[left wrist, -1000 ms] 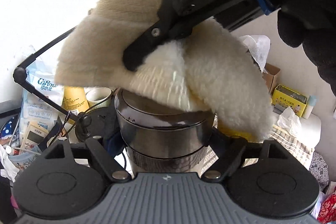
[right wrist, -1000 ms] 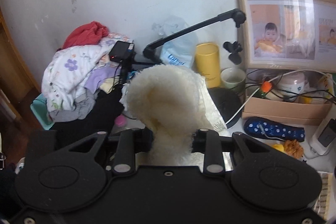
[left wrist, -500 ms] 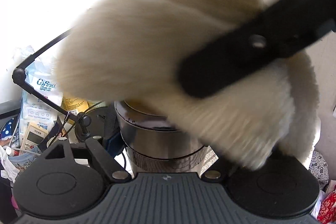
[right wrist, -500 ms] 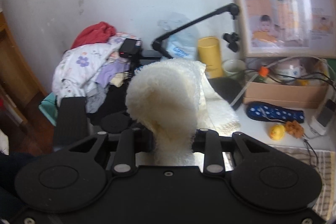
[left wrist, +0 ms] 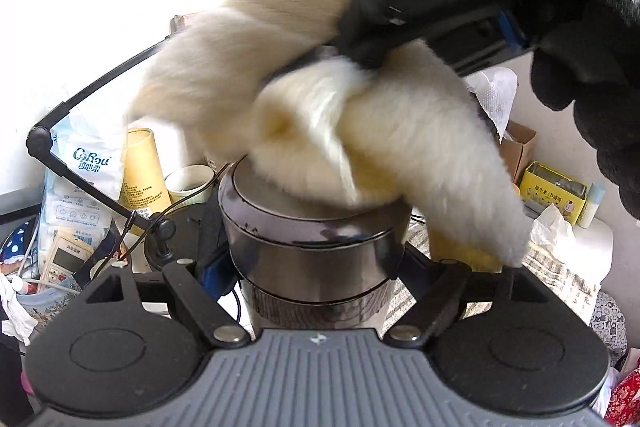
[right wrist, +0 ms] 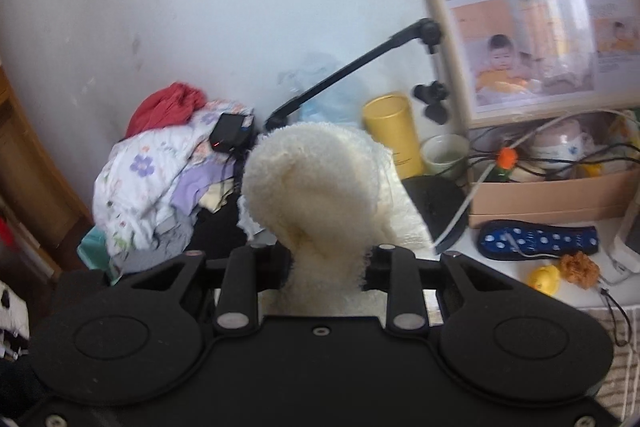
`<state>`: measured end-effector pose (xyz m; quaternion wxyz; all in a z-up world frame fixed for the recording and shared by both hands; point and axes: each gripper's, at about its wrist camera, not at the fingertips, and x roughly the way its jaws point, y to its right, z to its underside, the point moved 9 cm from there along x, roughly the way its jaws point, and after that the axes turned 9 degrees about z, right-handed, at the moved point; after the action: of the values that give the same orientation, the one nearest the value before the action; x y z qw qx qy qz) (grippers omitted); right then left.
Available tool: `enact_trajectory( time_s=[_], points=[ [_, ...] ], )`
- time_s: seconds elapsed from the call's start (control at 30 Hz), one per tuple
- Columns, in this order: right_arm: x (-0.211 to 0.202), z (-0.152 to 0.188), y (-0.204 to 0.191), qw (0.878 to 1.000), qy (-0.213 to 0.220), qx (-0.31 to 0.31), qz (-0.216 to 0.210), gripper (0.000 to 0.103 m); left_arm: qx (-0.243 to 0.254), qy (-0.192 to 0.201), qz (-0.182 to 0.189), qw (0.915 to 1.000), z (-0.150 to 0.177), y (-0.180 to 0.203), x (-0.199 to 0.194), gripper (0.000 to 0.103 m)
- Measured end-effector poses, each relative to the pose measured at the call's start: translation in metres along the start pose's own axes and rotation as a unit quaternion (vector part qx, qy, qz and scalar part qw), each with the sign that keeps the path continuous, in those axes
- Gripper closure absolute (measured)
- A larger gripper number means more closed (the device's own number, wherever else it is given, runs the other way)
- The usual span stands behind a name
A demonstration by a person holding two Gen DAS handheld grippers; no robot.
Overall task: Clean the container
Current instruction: 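Wipe the towel over the thermos lid with the right gripper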
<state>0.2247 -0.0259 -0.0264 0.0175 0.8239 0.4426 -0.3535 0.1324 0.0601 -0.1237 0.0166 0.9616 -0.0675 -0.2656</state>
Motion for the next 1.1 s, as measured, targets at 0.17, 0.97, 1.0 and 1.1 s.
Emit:
enact_trajectory(
  time_s=[0.17, 0.97, 1.0, 1.1],
  points=[
    [-0.012, 0.02, 0.028, 0.998, -0.013, 0.065, -0.012, 0.076, 0.0, -0.005, 0.003, 1.0, 0.007, -0.014, -0.006, 0.02],
    [-0.054, 0.075, 0.099, 0.979, 0.011, 0.203, -0.006, 0.075, -0.011, -0.062, 0.028, 0.9976, 0.012, 0.008, -0.044, 0.019],
    [-0.054, 0.074, 0.098, 0.98, 0.011, 0.197, -0.003, 0.075, -0.011, -0.062, 0.027, 0.9977, 0.008, 0.013, -0.041, 0.019],
    [-0.05, 0.076, 0.095, 0.984, 0.01, 0.179, 0.0, 0.075, -0.019, -0.046, 0.025, 0.9984, -0.021, 0.036, -0.024, 0.019]
  ],
)
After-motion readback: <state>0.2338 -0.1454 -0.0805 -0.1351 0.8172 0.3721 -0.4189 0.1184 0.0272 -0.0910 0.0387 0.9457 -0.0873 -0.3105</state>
